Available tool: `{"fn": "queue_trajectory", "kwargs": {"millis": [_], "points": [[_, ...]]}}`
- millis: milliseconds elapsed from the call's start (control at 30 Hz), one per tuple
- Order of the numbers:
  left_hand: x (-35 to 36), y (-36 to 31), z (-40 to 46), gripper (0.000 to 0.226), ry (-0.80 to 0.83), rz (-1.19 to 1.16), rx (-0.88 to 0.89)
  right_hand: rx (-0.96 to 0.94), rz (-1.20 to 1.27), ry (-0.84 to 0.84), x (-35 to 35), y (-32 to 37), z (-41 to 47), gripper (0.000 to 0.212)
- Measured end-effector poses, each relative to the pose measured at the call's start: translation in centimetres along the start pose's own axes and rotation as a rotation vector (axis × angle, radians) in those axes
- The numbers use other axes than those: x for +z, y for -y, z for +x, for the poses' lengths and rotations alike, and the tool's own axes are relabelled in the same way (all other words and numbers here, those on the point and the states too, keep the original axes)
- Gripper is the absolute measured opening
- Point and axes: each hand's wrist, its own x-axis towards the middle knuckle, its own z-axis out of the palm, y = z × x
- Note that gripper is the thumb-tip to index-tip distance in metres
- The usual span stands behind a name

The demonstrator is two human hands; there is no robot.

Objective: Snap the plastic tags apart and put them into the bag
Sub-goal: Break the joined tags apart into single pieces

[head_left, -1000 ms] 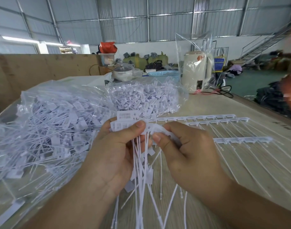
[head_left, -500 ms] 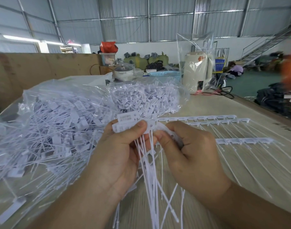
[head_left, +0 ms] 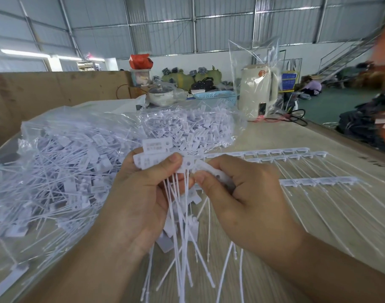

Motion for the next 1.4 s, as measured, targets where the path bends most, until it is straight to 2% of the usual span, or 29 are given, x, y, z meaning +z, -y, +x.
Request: {"fn": "queue_trajectory", "kwargs": {"millis": [333, 600, 967, 1133, 1233, 1300, 1400], "points": [[-0.4, -0.2, 0.2, 0.044, -0.017, 0.078, 0.016, 0.011, 0.012, 0.019, 0.1, 0.1, 0.0, 0.021], [-1.0, -0.2, 0.2, 0.030, -0.059, 0.423, 0.256, 0.030, -0.124, -0.016, 0.5, 0.1, -0.1, 0.030], [-0.4, 0.5, 0.7, 0.035, -0.119, 0.278, 0.098, -0.009, -0.150, -0.010, 0.7, -0.2, 0.0, 0.032], [-0.7, 0.7, 1.1, 0.029, -0.130, 0.237, 0.086, -0.093, -0.228, -0.024, 0.6, -0.1, 0.1, 0.036], [-0.9, 1.0, 1.3, 0.024, -0.132, 0.291, 0.081, -0.148, -0.313, -0.007, 0.5, 0.3, 0.2, 0.036], [-2.0, -0.1, 1.9, 0.019, -0.112, 0.356, 0.112, -0.178, -0.308, -0.027, 0.1, 0.6, 0.0, 0.038], [-4.5, -2.2, 2.7, 0.015, -0.194, 0.323, 0.152, -0.145, -0.212, -0.076, -0.9, 0.5, 0.1, 0.035]]}}
